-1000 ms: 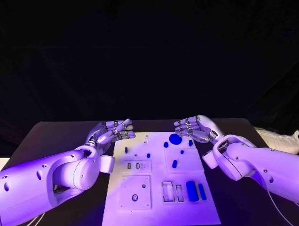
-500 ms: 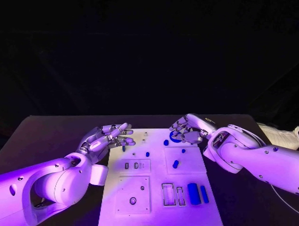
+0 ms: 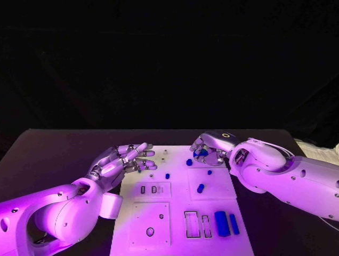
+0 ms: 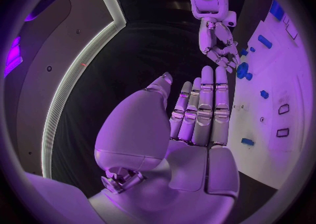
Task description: Assemble the parts on the task board
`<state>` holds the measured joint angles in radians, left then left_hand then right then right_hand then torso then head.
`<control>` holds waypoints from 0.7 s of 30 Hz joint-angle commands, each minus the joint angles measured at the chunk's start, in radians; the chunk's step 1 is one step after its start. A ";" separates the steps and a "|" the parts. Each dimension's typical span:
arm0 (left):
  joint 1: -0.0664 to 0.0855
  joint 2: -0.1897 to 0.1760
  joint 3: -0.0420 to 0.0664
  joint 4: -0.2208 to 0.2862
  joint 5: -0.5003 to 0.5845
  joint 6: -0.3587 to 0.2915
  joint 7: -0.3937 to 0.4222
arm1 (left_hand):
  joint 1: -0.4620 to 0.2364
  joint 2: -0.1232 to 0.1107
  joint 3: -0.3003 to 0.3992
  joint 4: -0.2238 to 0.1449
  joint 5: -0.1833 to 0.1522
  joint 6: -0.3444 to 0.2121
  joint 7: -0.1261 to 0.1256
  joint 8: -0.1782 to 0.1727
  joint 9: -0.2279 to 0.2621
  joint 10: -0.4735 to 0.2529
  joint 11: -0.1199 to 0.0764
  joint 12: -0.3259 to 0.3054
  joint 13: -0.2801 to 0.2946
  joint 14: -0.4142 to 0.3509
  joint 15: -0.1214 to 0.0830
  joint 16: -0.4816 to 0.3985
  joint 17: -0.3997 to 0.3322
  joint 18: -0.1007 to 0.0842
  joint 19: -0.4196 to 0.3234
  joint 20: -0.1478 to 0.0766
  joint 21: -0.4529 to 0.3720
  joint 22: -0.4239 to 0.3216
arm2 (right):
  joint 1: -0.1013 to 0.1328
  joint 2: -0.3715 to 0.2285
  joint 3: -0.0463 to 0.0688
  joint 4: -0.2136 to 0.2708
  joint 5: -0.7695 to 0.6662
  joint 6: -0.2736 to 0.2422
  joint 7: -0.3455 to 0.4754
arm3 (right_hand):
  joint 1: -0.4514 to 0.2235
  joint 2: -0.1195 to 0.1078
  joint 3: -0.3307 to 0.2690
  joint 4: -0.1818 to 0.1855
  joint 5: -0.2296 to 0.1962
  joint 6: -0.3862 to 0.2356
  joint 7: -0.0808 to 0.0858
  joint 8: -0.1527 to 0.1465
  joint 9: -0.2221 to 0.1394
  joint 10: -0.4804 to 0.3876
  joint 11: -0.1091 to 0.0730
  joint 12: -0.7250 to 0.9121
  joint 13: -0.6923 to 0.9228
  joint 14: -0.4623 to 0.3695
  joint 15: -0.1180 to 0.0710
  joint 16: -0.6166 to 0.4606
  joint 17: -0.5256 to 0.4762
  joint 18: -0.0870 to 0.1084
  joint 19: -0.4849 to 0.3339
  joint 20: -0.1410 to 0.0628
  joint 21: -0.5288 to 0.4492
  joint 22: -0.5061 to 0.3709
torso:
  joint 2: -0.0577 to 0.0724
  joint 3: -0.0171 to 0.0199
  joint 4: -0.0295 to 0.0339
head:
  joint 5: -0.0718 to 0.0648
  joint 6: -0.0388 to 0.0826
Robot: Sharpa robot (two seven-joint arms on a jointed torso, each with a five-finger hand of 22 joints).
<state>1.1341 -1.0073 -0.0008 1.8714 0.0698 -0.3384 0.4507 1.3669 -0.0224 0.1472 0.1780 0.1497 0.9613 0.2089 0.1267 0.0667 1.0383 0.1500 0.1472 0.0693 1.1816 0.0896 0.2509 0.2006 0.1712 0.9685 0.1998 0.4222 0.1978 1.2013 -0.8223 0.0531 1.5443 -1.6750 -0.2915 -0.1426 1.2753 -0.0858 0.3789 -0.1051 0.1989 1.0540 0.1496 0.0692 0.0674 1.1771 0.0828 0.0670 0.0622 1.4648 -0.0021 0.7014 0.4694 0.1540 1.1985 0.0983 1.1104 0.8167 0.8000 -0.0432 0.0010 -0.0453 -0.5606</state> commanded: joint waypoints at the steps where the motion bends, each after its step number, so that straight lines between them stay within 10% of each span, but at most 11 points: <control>1: 0.002 -0.001 0.001 0.006 0.004 0.028 0.002 | 0.006 0.004 0.001 -0.008 -0.004 0.003 0.000 -0.007 -0.001 0.003 0.002 -0.006 -0.002 0.001 0.003 -0.006 0.001 0.010 0.009 0.000 0.004 0.001 | 0.002 0.009 0.000 -0.004 -0.072 0.075 -0.046 | 0.001 -0.012 0.007 0.015 -0.006 -0.004 -0.005 -0.005 0.000 -0.006 0.001 -0.005 0.001 0.023 -0.004 0.057 0.053 -0.025 0.014 0.001 0.040 0.051 | 0.010 -0.0018 0.0043 | -0.002 -0.001; 21: 0.003 -0.002 0.001 0.008 0.004 0.027 -0.002 | 0.006 0.003 0.001 -0.010 -0.005 0.000 0.003 -0.012 -0.002 -0.001 0.005 -0.012 -0.003 -0.002 0.005 -0.011 0.004 0.009 0.007 0.000 0.006 0.002 | 0.004 0.045 0.000 -0.038 -0.073 0.131 -0.034 | 0.020 -0.032 0.020 0.067 -0.016 -0.008 -0.006 -0.004 0.001 -0.011 0.001 -0.005 0.001 0.023 -0.001 0.273 0.259 -0.048 0.063 0.005 0.164 0.214 | 0.034 -0.0045 0.0103 | -0.004 0.002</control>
<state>1.1354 -1.0100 -0.0006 1.8767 0.0713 -0.3316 0.4457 1.3669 -0.0225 0.1474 0.1723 0.1497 0.9613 0.2089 0.1208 0.0668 1.0383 0.1501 0.1357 0.0682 1.1815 0.0896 0.2469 0.2042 0.1711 0.9684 0.1999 0.4220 0.1986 1.2052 -0.7788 0.0529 1.5071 -1.7303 -0.1864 -0.1749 1.2936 -0.1120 0.4001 -0.0426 0.1893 1.0504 0.1462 0.0691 0.0672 1.1756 0.0842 0.0670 0.0619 1.4647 -0.0021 0.9711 0.7269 0.1226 1.2538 0.1021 1.2701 1.0297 0.8304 -0.0476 0.0097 -0.0491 -0.5589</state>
